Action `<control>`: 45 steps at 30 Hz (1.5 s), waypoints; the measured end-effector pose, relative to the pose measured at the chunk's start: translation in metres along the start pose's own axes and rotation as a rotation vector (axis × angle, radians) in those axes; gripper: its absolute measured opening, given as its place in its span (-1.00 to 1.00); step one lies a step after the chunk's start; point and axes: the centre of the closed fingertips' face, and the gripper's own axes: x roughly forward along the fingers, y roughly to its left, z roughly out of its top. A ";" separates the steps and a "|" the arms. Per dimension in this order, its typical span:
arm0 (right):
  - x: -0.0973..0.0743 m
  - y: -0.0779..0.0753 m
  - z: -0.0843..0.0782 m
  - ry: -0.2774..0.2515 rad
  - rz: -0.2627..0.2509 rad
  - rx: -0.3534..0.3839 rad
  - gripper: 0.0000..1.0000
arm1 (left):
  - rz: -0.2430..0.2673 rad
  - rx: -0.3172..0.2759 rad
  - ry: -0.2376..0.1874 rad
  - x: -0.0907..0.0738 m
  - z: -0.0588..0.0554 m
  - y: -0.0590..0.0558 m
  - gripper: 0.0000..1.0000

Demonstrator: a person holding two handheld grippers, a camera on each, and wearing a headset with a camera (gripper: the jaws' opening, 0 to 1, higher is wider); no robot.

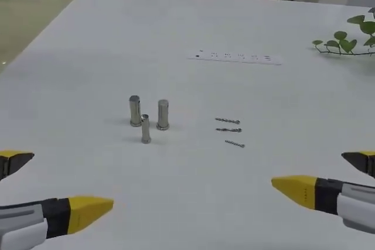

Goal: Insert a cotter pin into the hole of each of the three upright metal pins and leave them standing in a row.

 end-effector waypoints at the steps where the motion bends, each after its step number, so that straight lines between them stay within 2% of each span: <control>1: 0.000 0.000 0.000 -0.001 -0.002 0.001 0.82 | -0.003 0.003 -0.001 0.001 0.002 -0.001 0.90; 5: -0.001 -0.001 0.001 -0.001 -0.006 0.000 0.82 | -0.004 0.007 -0.001 0.006 0.008 0.000 0.83; 10: -0.004 -0.001 0.003 -0.010 -0.015 -0.001 0.82 | -0.003 0.014 0.014 0.010 0.008 -0.001 0.79; 14: -0.005 -0.002 0.006 -0.022 -0.022 0.001 0.82 | -0.017 0.010 0.001 0.013 0.013 -0.003 0.74; 22: -0.008 -0.004 0.006 -0.029 -0.021 0.014 0.82 | -0.010 0.061 0.018 0.027 0.016 -0.004 0.68; 28: -0.010 -0.008 0.005 -0.040 -0.023 0.045 0.81 | -0.027 0.104 0.048 0.039 0.016 -0.007 0.60; 30: -0.012 -0.009 0.006 -0.052 -0.022 0.060 0.81 | -0.035 0.116 0.048 0.043 0.020 -0.008 0.59; 36: -0.014 -0.013 0.004 -0.044 -0.039 0.058 0.80 | -0.050 0.142 0.035 0.053 0.035 -0.009 0.54; 42: -0.017 -0.015 0.003 -0.046 -0.047 0.062 0.80 | -0.056 0.164 0.022 0.067 0.046 -0.004 0.40; 45: -0.018 -0.015 0.001 -0.040 -0.052 0.056 0.80 | -0.053 0.218 0.002 0.073 0.053 -0.002 0.32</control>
